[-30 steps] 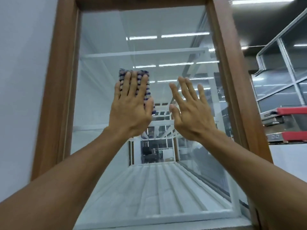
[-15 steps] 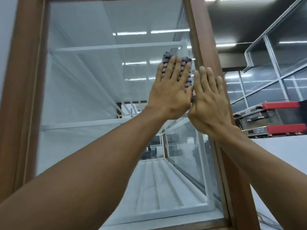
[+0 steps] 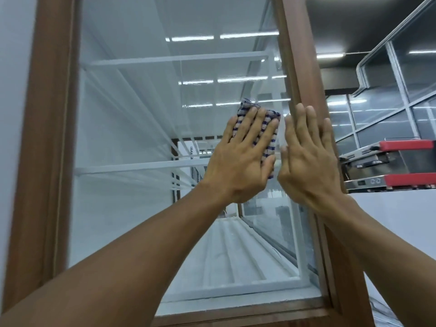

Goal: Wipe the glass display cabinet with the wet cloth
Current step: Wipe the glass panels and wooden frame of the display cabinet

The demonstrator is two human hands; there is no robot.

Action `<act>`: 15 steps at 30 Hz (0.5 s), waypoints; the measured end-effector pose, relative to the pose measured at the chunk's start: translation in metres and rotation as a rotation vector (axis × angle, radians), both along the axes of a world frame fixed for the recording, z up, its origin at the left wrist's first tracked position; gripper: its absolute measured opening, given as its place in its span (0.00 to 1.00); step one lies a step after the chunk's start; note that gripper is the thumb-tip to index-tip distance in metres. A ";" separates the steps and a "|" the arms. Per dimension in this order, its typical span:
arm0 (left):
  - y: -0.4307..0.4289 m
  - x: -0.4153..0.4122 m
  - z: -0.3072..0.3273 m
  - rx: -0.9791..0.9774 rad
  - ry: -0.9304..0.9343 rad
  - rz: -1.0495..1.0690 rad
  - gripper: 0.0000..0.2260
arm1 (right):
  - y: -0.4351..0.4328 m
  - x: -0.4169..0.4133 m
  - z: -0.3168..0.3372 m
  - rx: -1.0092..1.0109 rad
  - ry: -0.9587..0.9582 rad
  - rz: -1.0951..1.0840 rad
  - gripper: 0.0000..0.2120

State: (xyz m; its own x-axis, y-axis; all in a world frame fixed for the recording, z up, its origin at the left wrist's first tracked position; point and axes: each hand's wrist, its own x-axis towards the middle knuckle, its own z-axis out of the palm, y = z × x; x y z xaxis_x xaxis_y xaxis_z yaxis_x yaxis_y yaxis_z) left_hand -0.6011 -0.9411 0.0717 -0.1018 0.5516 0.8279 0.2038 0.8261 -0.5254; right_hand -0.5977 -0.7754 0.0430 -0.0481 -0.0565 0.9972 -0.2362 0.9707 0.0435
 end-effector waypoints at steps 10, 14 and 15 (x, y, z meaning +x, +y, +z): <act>-0.103 0.007 0.009 0.150 0.010 0.004 0.31 | -0.108 -0.005 0.025 0.080 -0.065 0.081 0.32; -0.151 0.010 0.011 0.233 0.012 0.005 0.31 | -0.158 -0.003 0.030 0.166 -0.064 0.100 0.32; -0.163 0.011 0.011 0.253 0.009 0.009 0.31 | -0.168 -0.003 0.031 0.179 -0.058 0.101 0.33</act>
